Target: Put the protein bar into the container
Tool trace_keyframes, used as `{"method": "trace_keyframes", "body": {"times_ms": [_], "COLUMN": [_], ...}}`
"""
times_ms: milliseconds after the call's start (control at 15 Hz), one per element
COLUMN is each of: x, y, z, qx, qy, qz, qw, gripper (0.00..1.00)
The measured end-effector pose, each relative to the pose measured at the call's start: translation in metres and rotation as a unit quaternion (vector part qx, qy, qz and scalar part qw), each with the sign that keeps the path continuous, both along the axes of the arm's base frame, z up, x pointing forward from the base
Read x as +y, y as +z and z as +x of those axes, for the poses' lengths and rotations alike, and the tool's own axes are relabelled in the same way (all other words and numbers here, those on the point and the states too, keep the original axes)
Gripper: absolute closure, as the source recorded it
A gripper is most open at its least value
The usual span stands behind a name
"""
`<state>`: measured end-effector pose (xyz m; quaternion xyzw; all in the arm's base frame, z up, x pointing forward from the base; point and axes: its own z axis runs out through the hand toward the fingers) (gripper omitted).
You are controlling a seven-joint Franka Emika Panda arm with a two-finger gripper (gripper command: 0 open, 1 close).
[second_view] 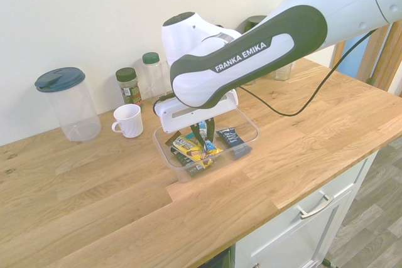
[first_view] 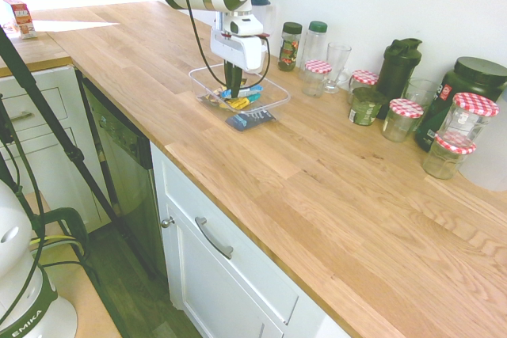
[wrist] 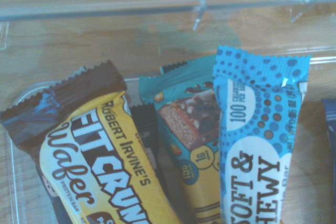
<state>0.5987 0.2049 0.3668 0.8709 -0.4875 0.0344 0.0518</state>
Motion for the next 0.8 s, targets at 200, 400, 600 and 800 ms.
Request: {"method": "trace_keyframes", "body": {"times_ms": [200,400,600,800], "x": [-0.002,-0.002,0.000,0.008], "y": [0.000,0.000,0.014,0.058], "z": [0.000,0.001,0.002,-0.015], "qx": [0.003,0.004,-0.018,-0.069], "qy": [-0.004,-0.003,0.001,0.014], "qz": [0.004,0.007,0.014,0.026], "qw": [1.000,1.000,1.000,0.997], "gripper": [0.00,0.00,0.00,0.00]}}
